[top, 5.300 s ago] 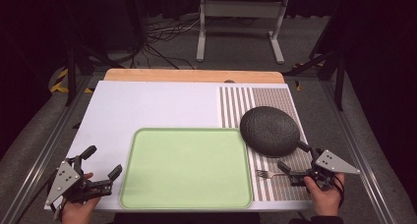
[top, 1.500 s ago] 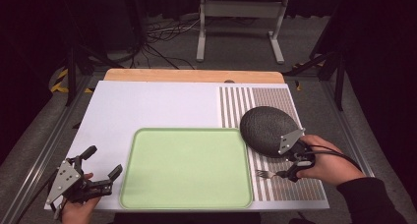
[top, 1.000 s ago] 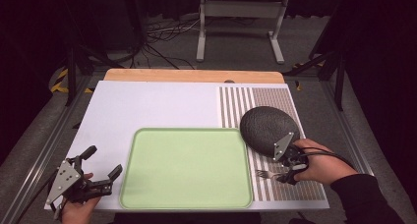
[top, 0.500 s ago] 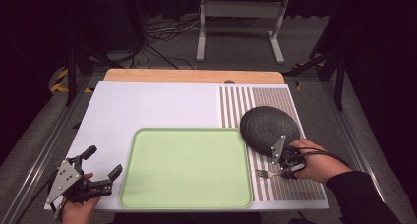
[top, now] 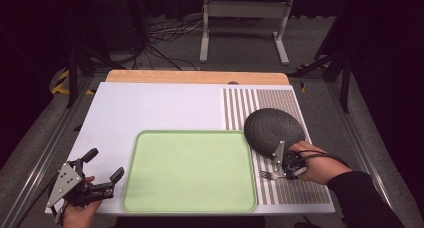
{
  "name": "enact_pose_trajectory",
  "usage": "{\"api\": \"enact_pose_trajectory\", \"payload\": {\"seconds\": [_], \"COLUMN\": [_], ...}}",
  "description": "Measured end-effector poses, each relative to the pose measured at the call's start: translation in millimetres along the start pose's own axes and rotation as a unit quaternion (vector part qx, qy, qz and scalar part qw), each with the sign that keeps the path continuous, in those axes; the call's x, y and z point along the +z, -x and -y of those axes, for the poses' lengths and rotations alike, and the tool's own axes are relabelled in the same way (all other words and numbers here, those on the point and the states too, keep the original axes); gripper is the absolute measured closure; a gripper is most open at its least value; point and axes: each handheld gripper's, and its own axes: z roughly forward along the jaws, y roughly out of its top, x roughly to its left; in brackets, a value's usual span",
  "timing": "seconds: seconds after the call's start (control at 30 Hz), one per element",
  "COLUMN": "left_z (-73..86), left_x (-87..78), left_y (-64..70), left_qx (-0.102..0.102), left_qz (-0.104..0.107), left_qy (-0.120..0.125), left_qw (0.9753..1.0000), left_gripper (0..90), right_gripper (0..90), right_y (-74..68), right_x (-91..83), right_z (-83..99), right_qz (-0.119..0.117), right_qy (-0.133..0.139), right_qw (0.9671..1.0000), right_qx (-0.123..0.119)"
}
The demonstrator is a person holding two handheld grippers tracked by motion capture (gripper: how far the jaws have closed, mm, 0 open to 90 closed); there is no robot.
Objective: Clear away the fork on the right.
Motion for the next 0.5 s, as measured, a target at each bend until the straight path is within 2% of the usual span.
{"api": "enact_pose_trajectory", "payload": {"seconds": [0.3, 0.5], "left_z": [0.0, 0.1], "left_x": [-0.1, 0.2], "left_y": [-0.3, 0.1], "left_qx": [-0.001, -0.001], "left_qz": [0.0, 0.0], "left_qy": [-0.001, 0.0], "left_qw": [1.0, 1.0], "left_gripper": [0.0, 0.0], "right_gripper": [84.9, 85.0], "right_y": [-1.2, -4.4], "right_x": [-0.8, -18.6], "right_z": [-1.3, -3.1], "right_qz": [0.0, 0.012], "right_qy": [-0.009, 0.013], "right_qw": [1.0, 0.9998], "right_qx": [-0.004, 0.001]}}
